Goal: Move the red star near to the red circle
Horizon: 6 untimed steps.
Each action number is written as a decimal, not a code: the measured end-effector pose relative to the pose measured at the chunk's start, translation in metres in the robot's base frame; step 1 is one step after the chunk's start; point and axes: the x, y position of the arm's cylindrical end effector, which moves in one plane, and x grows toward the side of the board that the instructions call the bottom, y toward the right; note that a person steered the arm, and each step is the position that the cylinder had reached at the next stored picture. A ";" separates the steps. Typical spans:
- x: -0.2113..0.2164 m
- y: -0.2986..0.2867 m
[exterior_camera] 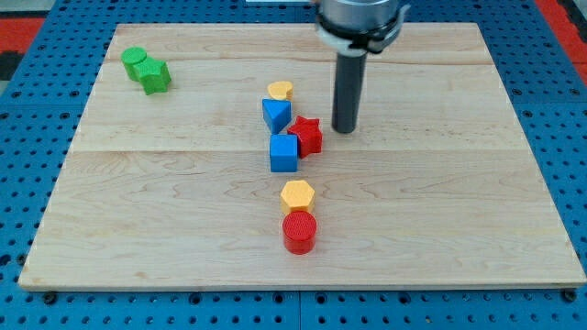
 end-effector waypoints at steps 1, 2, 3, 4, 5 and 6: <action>0.018 -0.047; 0.052 -0.104; 0.083 -0.173; 0.077 -0.208; 0.112 -0.239; 0.158 -0.230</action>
